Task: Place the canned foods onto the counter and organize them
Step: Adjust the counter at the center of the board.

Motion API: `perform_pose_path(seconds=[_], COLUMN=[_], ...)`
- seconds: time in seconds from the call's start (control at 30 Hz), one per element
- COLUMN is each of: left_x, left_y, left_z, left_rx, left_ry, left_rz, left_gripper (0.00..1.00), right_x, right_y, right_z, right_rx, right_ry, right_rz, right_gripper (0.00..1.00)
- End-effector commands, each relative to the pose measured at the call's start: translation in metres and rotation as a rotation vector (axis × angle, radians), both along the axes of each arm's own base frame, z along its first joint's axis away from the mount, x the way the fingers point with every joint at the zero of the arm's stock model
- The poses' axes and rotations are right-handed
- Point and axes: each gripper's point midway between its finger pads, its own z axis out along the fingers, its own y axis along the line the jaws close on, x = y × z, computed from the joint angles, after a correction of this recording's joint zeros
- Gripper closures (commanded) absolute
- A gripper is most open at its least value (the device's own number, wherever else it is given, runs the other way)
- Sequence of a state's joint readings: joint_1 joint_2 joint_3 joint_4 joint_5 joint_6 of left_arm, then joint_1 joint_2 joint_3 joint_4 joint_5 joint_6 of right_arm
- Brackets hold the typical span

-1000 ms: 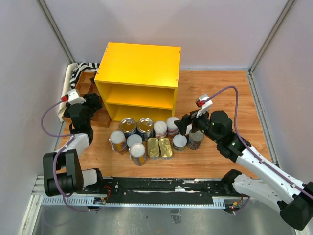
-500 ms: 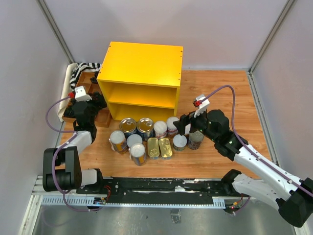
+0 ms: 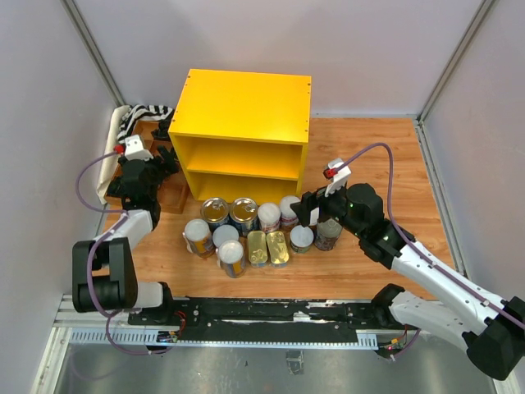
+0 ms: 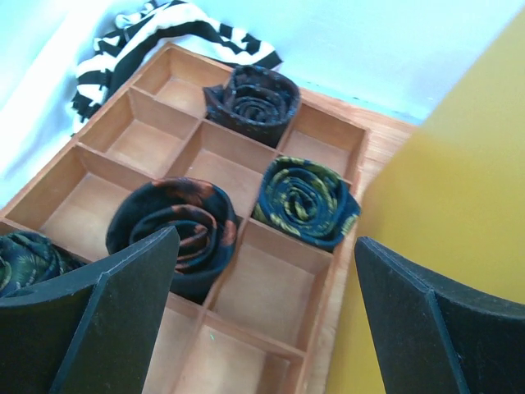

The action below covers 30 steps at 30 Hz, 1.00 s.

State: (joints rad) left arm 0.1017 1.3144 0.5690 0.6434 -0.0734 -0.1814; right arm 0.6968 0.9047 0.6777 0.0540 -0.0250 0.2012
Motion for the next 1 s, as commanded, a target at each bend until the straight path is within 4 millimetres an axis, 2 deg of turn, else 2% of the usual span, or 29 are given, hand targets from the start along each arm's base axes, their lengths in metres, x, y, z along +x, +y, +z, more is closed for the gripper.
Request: perform_pose_path(seconds=[0.0, 0.1, 0.2, 0.27, 0.4, 0.5, 0.6, 0.67, 0.77, 0.83, 0.9, 0.97], left_x=[0.021, 0.033, 0.043, 0.049, 0.059, 0.064, 0.066, 0.064, 0.059, 0.054, 0.047, 0.039], left_y=[0.016, 0.021, 0.019, 0.015, 0.002, -0.011, -0.02, -0.025, -0.031, -0.035, -0.038, -0.041], left_z=[-0.001, -0.003, 0.0, 0.003, 0.007, 0.006, 0.005, 0.005, 0.01, 0.014, 0.018, 0.019], left_rx=[-0.02, -0.033, -0.045, -0.044, -0.013, -0.006, -0.006, -0.007, -0.005, -0.01, -0.012, -0.012], left_ry=[0.043, 0.067, 0.059, 0.053, 0.052, 0.054, 0.053, 0.053, 0.042, 0.031, 0.023, 0.022], left_rz=[0.054, 0.082, 0.068, 0.055, 0.027, -0.001, -0.02, -0.031, -0.041, -0.044, -0.046, -0.051], left_gripper=[0.07, 0.07, 0.07, 0.07, 0.07, 0.07, 0.07, 0.07, 0.07, 0.07, 0.07, 0.07], right_x=[0.008, 0.017, 0.028, 0.042, 0.073, 0.092, 0.107, 0.114, 0.117, 0.117, 0.114, 0.111], right_y=[0.002, 0.005, 0.009, 0.007, 0.005, 0.013, 0.016, 0.016, 0.015, 0.012, 0.008, 0.006], right_z=[0.022, 0.032, 0.049, 0.056, 0.067, 0.07, 0.074, 0.074, 0.073, 0.071, 0.071, 0.07], right_rx=[0.018, 0.028, 0.054, 0.056, 0.054, 0.052, 0.045, 0.032, 0.015, 0.005, -0.002, -0.009], right_ry=[-0.065, -0.084, -0.11, -0.116, -0.138, -0.155, -0.172, -0.185, -0.193, -0.195, -0.201, -0.209], right_rz=[-0.025, -0.047, -0.077, -0.141, -0.27, -0.305, -0.355, -0.375, -0.389, -0.393, -0.396, -0.391], right_gripper=[0.01, 0.0, 0.08, 0.14, 0.17, 0.33, 0.39, 0.48, 0.74, 0.87, 0.94, 0.97])
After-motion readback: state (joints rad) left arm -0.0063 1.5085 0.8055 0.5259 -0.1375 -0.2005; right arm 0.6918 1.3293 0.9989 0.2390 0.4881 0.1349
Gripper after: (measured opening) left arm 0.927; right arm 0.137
